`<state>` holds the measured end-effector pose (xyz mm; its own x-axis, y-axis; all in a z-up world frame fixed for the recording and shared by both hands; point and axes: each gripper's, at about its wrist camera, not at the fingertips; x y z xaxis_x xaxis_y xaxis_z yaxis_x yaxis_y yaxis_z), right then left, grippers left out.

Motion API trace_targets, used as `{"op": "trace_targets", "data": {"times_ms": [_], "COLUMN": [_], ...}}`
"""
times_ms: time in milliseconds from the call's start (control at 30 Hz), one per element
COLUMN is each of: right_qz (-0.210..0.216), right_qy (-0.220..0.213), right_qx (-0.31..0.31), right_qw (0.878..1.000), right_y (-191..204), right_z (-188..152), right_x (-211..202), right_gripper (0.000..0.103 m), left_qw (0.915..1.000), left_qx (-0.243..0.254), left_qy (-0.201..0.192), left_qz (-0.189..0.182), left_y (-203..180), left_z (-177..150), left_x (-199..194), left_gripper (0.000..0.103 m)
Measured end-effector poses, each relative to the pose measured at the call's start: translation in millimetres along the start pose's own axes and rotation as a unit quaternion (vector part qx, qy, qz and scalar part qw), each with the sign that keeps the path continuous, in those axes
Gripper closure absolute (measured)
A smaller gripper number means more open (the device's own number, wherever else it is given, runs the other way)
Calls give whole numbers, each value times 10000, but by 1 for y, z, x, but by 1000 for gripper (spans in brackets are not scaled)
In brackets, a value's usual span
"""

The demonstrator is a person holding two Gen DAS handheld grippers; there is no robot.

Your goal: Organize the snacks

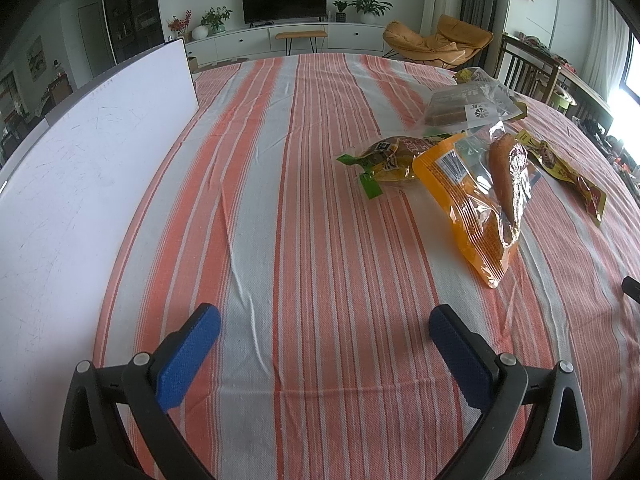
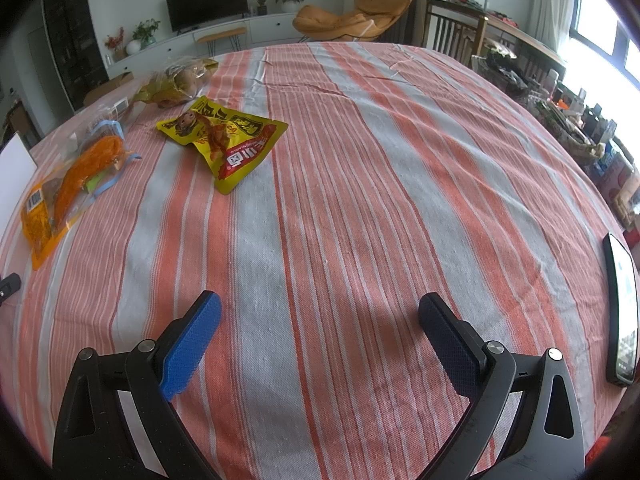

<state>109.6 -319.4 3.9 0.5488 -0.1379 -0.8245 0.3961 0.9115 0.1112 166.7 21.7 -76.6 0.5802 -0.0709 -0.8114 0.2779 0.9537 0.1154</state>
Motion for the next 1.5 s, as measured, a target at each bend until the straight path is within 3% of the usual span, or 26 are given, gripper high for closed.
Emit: {"op": "trace_targets", "data": {"times_ms": [400,500,600,733,867,1033,1133,1167,1200,1233,1267,1300,1367,1500], "right_qz": [3,3,14,42,62,65,69,71,70,70,70,72,78,82], "right_qy": [7,8,18,32,48,48,50,50,51,51,50,52,54,57], "right_qx": [-13,-13,-27,-67,-98,-100,-107,-108,-108,-108,-108,-111,-120,-127], "right_qw": [10000,10000,10000,10000,9999,9999,9999,9999,9999,9999,9999,9999,9999,9999], "right_y": [1,1,2,5,6,6,6,6,6,6,6,6,6,6], "right_z": [0,0,-1,-2,-1,-2,-2,-2,-2,-2,-2,-2,-2,-3], "right_x": [0,0,1,2,2,2,2,2,2,2,1,2,1,1], "right_gripper": [2,2,1,1,0,0,0,0,0,0,0,0,0,0], "left_qw": [10000,9996,9976,9938,9852,9783,9709,9664,9563,9363,9263,9230,9301,9561], "left_qx": [25,166,103,314,1055,1527,1754,1756,1725,1709,1749,1843,2029,1781], "left_qy": [9,198,443,234,435,539,594,593,599,618,594,506,238,85], "left_qz": [4,-140,-517,-1043,-1279,-1290,-1519,-1782,-2286,-3005,-3283,-3341,-3053,-2324], "left_y": [-1,-1,1,-7,-32,-63,-92,-98,-104,-111,-114,-115,-107,-52], "left_z": [0,4,23,75,123,138,126,122,117,113,110,109,112,135], "left_x": [0,1,-1,-20,-12,21,32,31,29,24,18,10,-7,-12], "left_gripper": [0,0,0,0,0,0,1,1,2,2,3,3,3,3]}}
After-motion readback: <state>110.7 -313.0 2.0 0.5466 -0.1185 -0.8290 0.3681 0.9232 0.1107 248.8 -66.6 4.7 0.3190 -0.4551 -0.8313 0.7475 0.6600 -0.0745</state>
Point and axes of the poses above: each gripper's, at about its wrist camera, not at the fingertips, and x roughly the way its jaws point, y to its left, z to its top, and after that the axes turned 13 degrees about x, right-handed
